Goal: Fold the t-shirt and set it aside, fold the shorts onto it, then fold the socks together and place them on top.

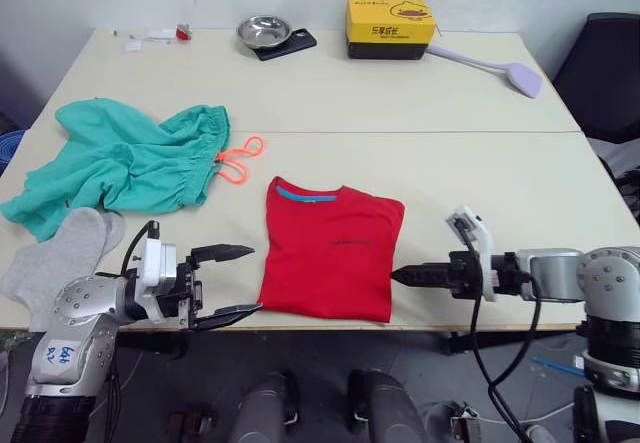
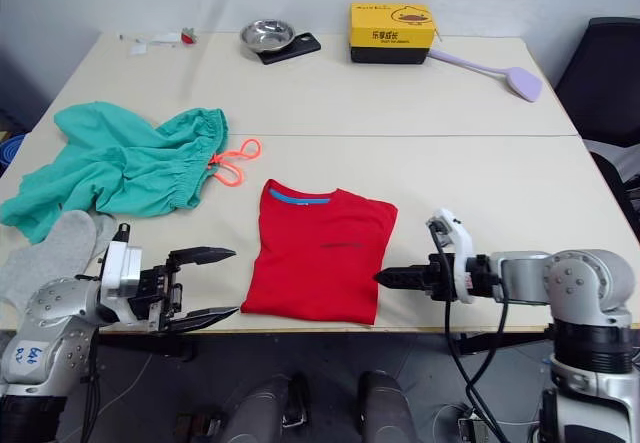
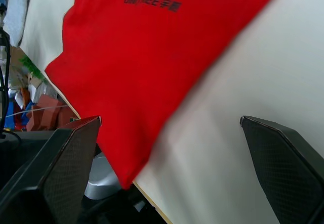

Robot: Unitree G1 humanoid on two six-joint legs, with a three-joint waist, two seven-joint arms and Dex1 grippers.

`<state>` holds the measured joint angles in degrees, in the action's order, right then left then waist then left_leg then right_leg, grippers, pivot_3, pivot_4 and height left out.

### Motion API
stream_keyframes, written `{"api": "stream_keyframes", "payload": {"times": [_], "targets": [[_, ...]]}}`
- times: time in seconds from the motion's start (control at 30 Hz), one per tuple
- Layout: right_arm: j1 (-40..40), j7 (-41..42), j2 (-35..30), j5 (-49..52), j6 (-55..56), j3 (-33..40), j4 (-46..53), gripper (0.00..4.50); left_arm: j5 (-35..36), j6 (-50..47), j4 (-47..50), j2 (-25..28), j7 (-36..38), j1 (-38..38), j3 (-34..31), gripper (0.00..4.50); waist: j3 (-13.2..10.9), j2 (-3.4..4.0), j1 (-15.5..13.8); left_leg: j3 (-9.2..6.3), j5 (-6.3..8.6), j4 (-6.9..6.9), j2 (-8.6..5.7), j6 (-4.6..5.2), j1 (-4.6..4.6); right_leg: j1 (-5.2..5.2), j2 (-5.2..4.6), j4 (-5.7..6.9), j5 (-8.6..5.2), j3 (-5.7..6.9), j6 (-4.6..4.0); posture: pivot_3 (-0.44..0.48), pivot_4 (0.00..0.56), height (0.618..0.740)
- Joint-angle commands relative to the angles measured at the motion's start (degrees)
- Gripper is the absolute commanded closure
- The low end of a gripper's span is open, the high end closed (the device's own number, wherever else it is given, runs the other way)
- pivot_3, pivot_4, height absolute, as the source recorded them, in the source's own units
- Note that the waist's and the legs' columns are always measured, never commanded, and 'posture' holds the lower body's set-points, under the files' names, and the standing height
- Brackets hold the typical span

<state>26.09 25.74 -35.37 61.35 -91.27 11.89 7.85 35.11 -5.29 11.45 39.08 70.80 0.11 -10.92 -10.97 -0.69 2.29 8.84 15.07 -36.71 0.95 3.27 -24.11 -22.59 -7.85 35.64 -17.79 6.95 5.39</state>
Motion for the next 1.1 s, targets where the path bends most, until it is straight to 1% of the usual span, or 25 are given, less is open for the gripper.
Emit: {"api": "stream_keyframes", "payload": {"times": [0.03, 0.07, 0.17, 0.27, 0.33, 0.47, 0.5, 0.53, 0.6, 0.67, 0.73, 0.83, 0.93, 1.03, 1.1], "targets": [[1.4, -5.2, 4.4, 2.7, -1.2, -4.7, -3.6, 0.0, 2.0, -0.4, 3.0, 0.9, 0.1, 1.3, -2.5, 0.02, 0.0, -0.07, 0.3, 0.0, -0.03, 0.06, 0.0, -0.04, 0.01, 0.0, 0.02, 0.0, 0.0, 0.0, 0.0, 0.0, 0.15, 0.74], [2.4, -6.7, 6.4, 2.4, -1.2, -5.0, -4.4, 0.0, 1.9, -0.2, 3.2, 1.1, 0.1, 1.9, -3.0, 0.02, 0.1, -0.09, 0.5, 0.0, -0.06, 0.11, 0.01, -0.07, 0.02, -0.01, 0.03, 0.01, 0.0, 0.0, 0.0, 0.0, 0.15, 0.74], [4.9, -10.5, 11.6, -0.2, -1.2, -3.8, -6.9, 0.61, 1.6, -0.1, 3.9, 1.2, 0.0, 3.1, -3.6, 0.0, 0.1, -0.18, 1.1, 0.0, -0.12, 0.26, 0.03, -0.15, 0.07, -0.04, 0.1, 0.02, 0.0, 0.0, -0.01, 0.0, 0.15, 0.74], [6.3, -11.9, 12.4, -0.1, -1.2, -2.1, -9.5, 1.66, 1.5, -0.1, 4.4, 1.1, -0.1, 3.4, -3.7, 0.0, 0.1, -0.17, 0.9, 0.03, -0.17, 0.38, 0.03, -0.2, 0.06, -0.1, 0.15, 0.02, -0.01, -0.02, -0.02, 0.0, 0.15, 0.74], [6.7, -11.3, 11.1, 0.2, -1.2, -2.8, -10.0, 2.45, 1.2, -0.2, 4.4, 1.1, -0.5, 3.1, -3.6, 0.0, 0.1, -0.17, 0.8, 0.04, -0.18, 0.38, 0.03, -0.18, 0.03, -0.11, 0.16, 0.01, -0.01, -0.01, -0.02, 0.0, 0.15, 0.74], [7.5, -10.1, 9.0, -0.1, -1.2, -2.5, -9.9, 3.83, 0.9, -0.1, 4.0, 0.7, -1.6, 2.5, -3.5, 0.0, 0.1, -0.16, 0.7, 0.06, -0.16, 0.38, 0.01, -0.13, 0.01, -0.12, 0.13, -0.02, -0.01, -0.03, -0.02, 0.0, 0.15, 0.74], [7.6, -9.9, 8.6, -0.4, -1.2, -2.2, -9.8, 4.24, 0.9, -0.2, 3.9, 0.6, -1.8, 2.3, -3.3, 0.0, 0.1, -0.13, 0.7, 0.06, -0.16, 0.39, 0.01, -0.13, -0.01, -0.14, 0.13, -0.02, -0.01, -0.03, -0.02, 0.0, 0.15, 0.74], [7.6, -9.7, 7.9, -0.4, -1.2, -1.3, -9.7, 4.46, 1.0, -0.3, 4.0, 0.5, -2.1, 2.1, -3.1, 0.0, 0.1, -0.13, 0.6, 0.07, -0.16, 0.39, 0.01, -0.13, -0.03, -0.16, 0.13, -0.03, -0.01, -0.03, -0.02, 0.0, 0.15, 0.74], [7.4, -8.9, 6.4, -0.7, -1.2, 0.9, -8.9, 4.46, 1.3, -0.8, 4.1, 0.0, -2.7, 1.6, -2.6, 0.0, 0.1, -0.1, 0.5, 0.07, -0.16, 0.39, 0.01, -0.13, -0.04, -0.17, 0.13, -0.02, -0.01, -0.03, -0.02, 0.0, 0.15, 0.74], [6.3, -5.9, 3.0, 0.4, -0.5, 4.5, -7.4, 4.46, 1.4, -1.0, 4.1, -0.3, -3.2, 0.9, -2.2, 0.0, 0.1, -0.05, -0.1, 0.08, -0.17, 0.39, -0.01, -0.11, -0.06, -0.19, 0.11, -0.03, -0.01, -0.03, -0.02, 0.0, 0.15, 0.74], [3.7, -1.2, -3.2, 0.4, 1.6, 7.3, -6.5, 4.46, 1.6, -1.2, 3.6, -1.0, -3.8, -0.1, -1.9, 0.0, 0.0, 0.05, -0.9, 0.1, -0.15, 0.37, -0.04, -0.05, -0.08, -0.19, 0.08, -0.07, 0.0, -0.04, -0.01, 0.0, 0.15, 0.74], [-1.1, 5.8, -13.2, -4.7, 8.2, 6.5, -7.7, 4.46, 1.9, -1.7, 2.7, -1.8, -4.2, -0.7, -1.5, 0.0, 0.0, 0.09, -1.7, 0.13, -0.1, 0.38, -0.11, 0.07, -0.11, -0.18, 0.02, -0.16, 0.0, -0.03, 0.01, 0.0, 0.15, 0.74], [-4.1, 12.3, -19.7, -11.1, 18.4, 6.6, -14.2, 4.46, 1.1, -1.4, 1.6, -2.6, -3.1, -1.3, 0.1, 0.0, 0.0, 0.08, -1.9, 0.23, -0.08, 0.37, -0.1, 0.12, -0.1, -0.14, 0.05, -0.25, 0.03, -0.04, 0.06, 0.0, 0.15, 0.74], [-5.7, 20.9, -26.9, -19.6, 30.2, 3.2, -23.2, 4.46, 0.2, -0.7, -0.3, -3.5, -2.1, -3.3, 2.0, 0.0, -0.1, 0.18, -2.0, 0.4, -0.14, 0.33, -0.09, 0.22, -0.07, -0.14, 0.12, -0.23, 0.07, -0.1, 0.14, 0.0, 0.15, 0.74], [-4.7, 25.2, -29.5, -24.5, 36.3, 0.7, -29.4, 4.46, 0.0, -0.5, -1.2, -3.8, -1.8, -4.5, 2.4, 0.0, -0.1, 0.2, -2.0, 0.47, -0.19, 0.3, -0.09, 0.26, -0.02, -0.15, 0.12, -0.18, 0.09, -0.17, 0.17, 0.0, 0.15, 0.74]]}}
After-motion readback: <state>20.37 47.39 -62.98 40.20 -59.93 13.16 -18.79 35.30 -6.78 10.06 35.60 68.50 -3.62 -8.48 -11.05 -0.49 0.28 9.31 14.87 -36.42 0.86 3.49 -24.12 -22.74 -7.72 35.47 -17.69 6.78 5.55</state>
